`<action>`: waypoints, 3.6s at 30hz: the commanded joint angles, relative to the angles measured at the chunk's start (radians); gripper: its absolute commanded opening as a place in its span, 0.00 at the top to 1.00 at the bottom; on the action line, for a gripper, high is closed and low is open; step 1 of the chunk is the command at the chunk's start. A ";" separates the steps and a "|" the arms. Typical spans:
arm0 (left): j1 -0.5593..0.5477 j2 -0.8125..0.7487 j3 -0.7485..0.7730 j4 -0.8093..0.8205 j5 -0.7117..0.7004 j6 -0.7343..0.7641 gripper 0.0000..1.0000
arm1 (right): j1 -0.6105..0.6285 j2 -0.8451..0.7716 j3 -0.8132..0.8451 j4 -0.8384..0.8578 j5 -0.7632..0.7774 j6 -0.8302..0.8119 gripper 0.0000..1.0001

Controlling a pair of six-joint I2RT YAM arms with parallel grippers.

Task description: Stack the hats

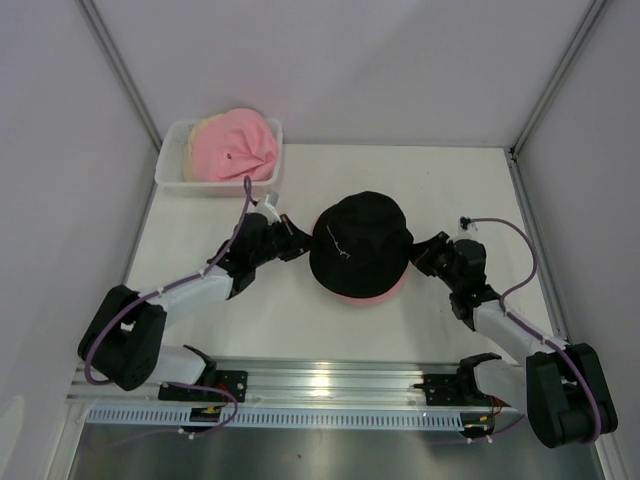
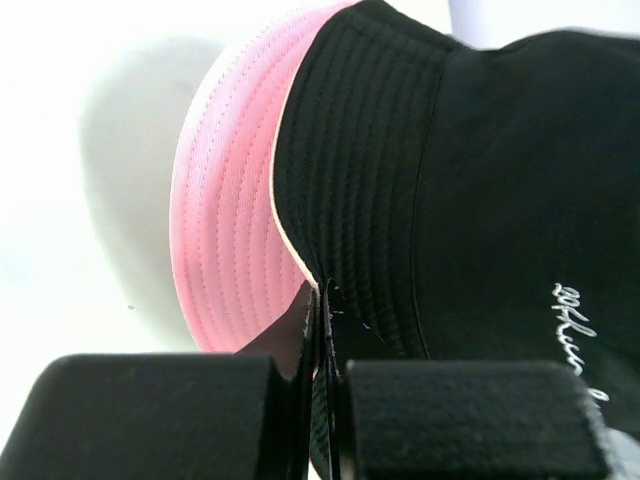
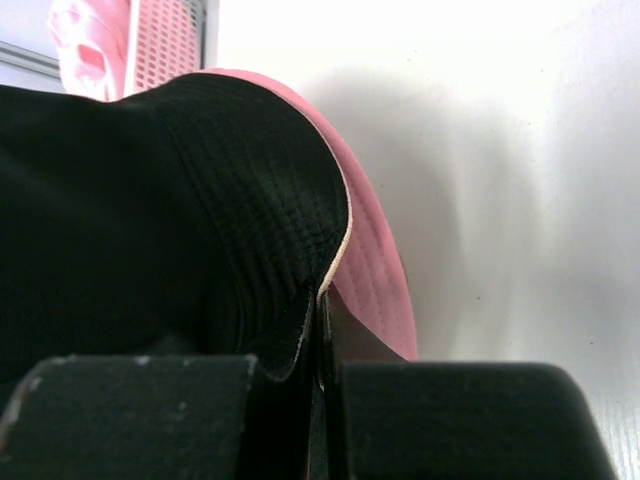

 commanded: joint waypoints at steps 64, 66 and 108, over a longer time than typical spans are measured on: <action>0.039 -0.121 0.345 -0.567 -0.385 0.454 0.22 | -0.077 0.277 0.503 -0.095 -0.188 -0.284 0.31; 0.110 -0.117 0.400 -0.575 -0.383 0.455 0.20 | -0.063 0.323 0.529 -0.081 -0.225 -0.296 0.34; 0.328 0.784 1.305 -0.667 -0.381 0.320 0.31 | -0.279 0.320 0.762 -0.330 -0.115 -0.387 0.20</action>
